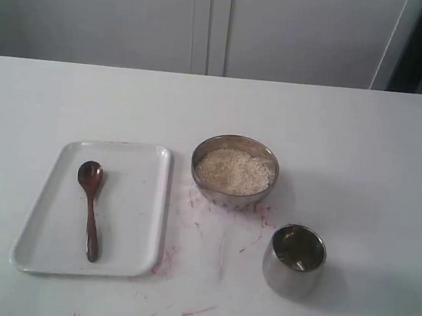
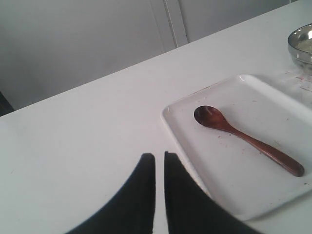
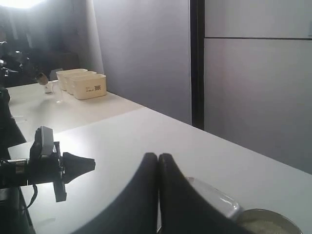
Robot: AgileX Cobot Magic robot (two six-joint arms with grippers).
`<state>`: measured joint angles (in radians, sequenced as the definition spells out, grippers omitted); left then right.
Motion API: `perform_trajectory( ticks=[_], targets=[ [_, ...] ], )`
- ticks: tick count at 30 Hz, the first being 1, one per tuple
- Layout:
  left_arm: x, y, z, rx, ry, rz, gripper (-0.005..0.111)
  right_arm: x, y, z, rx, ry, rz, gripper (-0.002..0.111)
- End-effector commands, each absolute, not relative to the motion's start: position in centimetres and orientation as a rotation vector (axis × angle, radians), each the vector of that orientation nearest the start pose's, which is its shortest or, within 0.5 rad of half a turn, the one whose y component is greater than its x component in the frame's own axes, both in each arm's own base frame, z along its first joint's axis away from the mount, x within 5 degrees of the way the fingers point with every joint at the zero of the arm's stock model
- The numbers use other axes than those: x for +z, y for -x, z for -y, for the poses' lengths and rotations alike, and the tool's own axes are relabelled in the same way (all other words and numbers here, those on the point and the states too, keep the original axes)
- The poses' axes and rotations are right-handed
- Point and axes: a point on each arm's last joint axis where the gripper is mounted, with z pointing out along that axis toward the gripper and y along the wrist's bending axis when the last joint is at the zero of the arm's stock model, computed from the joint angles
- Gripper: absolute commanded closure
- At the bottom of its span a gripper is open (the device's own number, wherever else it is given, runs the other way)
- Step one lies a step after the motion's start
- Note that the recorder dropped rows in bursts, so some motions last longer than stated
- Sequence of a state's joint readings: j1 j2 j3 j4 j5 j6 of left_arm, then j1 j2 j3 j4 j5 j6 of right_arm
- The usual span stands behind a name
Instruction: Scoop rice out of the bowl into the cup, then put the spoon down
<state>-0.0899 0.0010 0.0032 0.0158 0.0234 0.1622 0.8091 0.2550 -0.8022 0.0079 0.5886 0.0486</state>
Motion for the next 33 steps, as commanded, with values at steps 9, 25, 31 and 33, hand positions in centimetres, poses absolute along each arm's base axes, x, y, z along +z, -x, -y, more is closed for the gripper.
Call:
perform_trajectory(
  ticks=[9,25,31,33],
  targets=[
    [21.1,-5.6,0.5,0.062,-0.197,-1.493,0.092,34.8,-1.7,-2.0,0.759,0.521,-1.371,0.108],
    [21.1,-5.6,0.5,0.062,-0.197,-1.493,0.092,26.9,-3.5,-3.8,0.793,0.485,-1.447,0.108],
    [21.1,-5.6,0.5,0.062,-0.197,-1.493,0.092,24.7,-4.0,-4.2,0.795,0.470,-1.423,0.108],
    [21.1,-5.6,0.5,0.062,-0.197,-1.493,0.092,24.2,-4.1,-4.3,0.797,0.464,-1.411,0.108]
  ],
)
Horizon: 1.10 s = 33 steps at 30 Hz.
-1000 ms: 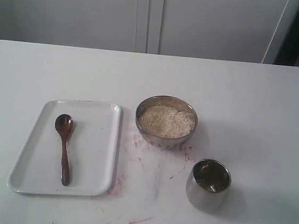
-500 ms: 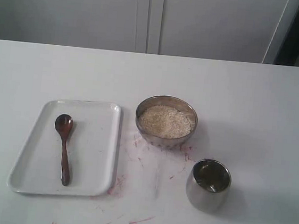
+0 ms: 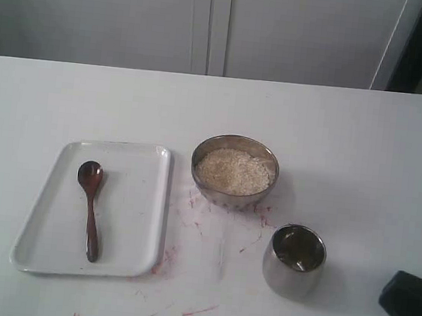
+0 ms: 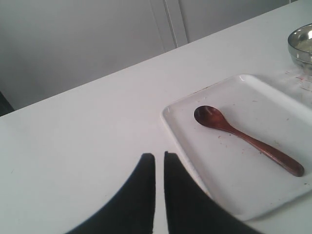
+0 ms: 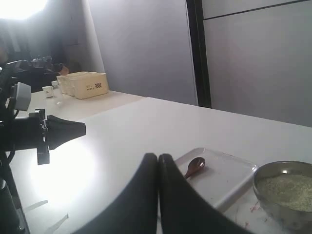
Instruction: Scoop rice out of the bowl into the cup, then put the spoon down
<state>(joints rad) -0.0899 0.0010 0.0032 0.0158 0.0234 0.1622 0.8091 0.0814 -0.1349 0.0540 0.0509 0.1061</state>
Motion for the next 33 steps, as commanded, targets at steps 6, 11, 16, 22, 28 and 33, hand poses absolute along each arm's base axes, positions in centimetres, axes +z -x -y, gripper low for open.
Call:
perform_trajectory(
  ticks=[6,11,16,22,28,33],
  targets=[
    [21.1,-5.6,0.5,0.062,-0.197,-1.493,0.092,21.8,-4.4,-4.5,0.789,0.466,-1.428,0.108],
    [21.1,-5.6,0.5,0.062,-0.197,-1.493,0.092,21.5,-4.4,-4.5,0.768,0.492,-1.456,0.108],
    [21.1,-5.6,0.5,0.062,-0.197,-1.493,0.092,21.4,-4.4,-4.5,0.736,0.522,-1.458,0.108],
    [21.1,-5.6,0.5,0.062,-0.197,-1.493,0.092,20.3,-4.3,-4.6,0.705,0.572,-1.569,0.108],
    [21.1,-5.6,0.5,0.062,-0.197,-1.493,0.092,19.8,-4.3,-4.6,0.772,0.507,-1.664,0.108],
    [21.1,-5.6,0.5,0.062,-0.197,-1.493,0.092,19.6,-4.3,-4.5,0.766,0.514,-1.689,0.108]
  ],
)
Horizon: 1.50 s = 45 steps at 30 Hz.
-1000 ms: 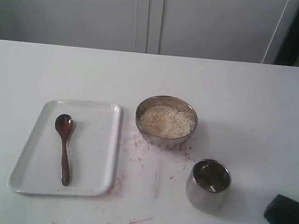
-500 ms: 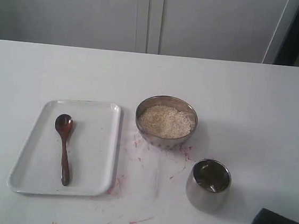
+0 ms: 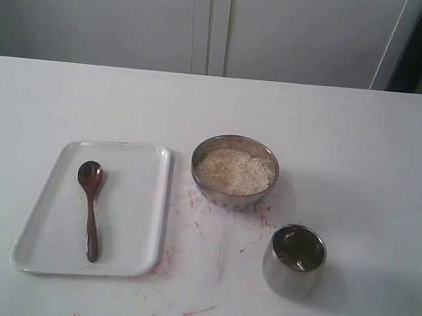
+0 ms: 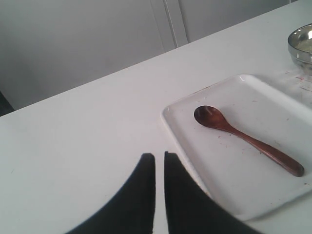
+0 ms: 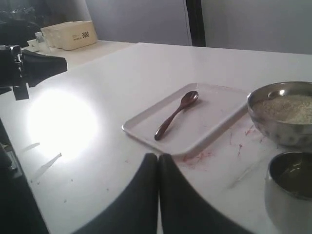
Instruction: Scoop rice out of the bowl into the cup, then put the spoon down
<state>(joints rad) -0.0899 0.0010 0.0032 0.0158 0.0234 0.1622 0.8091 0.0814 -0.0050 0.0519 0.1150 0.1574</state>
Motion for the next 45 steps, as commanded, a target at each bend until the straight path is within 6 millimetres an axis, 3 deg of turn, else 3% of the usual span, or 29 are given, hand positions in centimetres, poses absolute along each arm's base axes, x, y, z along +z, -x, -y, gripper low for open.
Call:
perform_trajectory(
  ticks=[1,10,33,45],
  targets=[
    [21.1,-5.6,0.5,0.062,-0.197,-1.493,0.092,19.5,-4.3,-4.5,0.766,0.515,-1.691,0.108],
    [21.1,-5.6,0.5,0.062,-0.197,-1.493,0.092,18.0,-4.0,-4.3,0.643,0.663,-1.811,0.108],
    [21.1,-5.6,0.5,0.062,-0.197,-1.493,0.092,18.0,-4.0,-4.3,0.645,0.661,-1.811,0.108],
    [21.1,-5.6,0.5,0.062,-0.197,-1.493,0.092,18.5,-4.4,-3.1,0.517,0.436,-1.778,0.108]
  ],
)
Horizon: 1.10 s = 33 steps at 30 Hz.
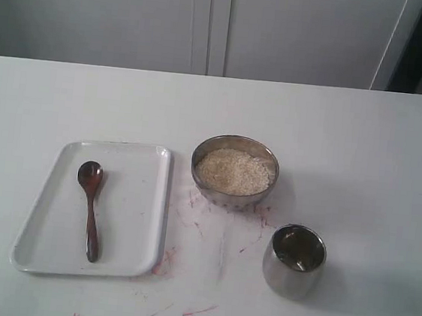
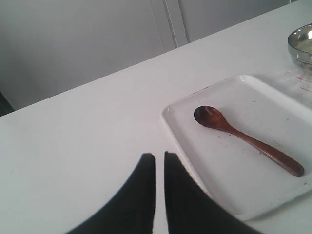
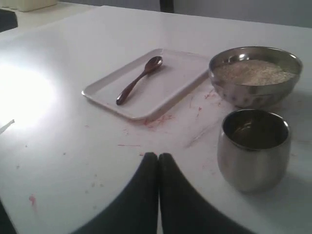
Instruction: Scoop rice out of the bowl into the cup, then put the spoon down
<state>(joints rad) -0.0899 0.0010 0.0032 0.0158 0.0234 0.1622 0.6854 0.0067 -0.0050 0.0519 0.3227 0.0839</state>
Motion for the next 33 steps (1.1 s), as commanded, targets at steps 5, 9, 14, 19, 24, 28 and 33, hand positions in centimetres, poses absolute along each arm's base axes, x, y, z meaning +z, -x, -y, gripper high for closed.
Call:
perform_trajectory(
  ticks=[5,9,14,19,24,28,33],
  targets=[
    [21.1,-5.6,0.5,0.062,-0.197,-1.493,0.092,18.5,-4.9,-2.3,0.390,0.272,-1.797,0.108],
    [21.1,-5.6,0.5,0.062,-0.197,-1.493,0.092,18.5,-5.2,-1.6,0.297,0.153,-1.804,0.108],
    [21.1,-5.6,0.5,0.062,-0.197,-1.493,0.092,18.5,-5.3,-1.0,0.208,0.041,-1.805,0.108],
    [21.1,-5.6,0.5,0.062,-0.197,-1.493,0.092,18.5,-5.4,-0.4,0.139,-0.047,-1.802,0.108],
    [21.1,-5.6,0.5,0.062,-0.197,-1.493,0.092,18.5,-5.4,-0.1,0.091,-0.108,-1.798,0.108],
    [21.1,-5.6,0.5,0.062,-0.197,-1.493,0.092,18.5,-5.4,0.1,0.070,-0.135,-1.796,0.108],
    [21.1,-5.6,0.5,0.062,-0.197,-1.493,0.092,18.5,-5.4,0.1,0.064,-0.142,-1.795,0.108]
  ],
)
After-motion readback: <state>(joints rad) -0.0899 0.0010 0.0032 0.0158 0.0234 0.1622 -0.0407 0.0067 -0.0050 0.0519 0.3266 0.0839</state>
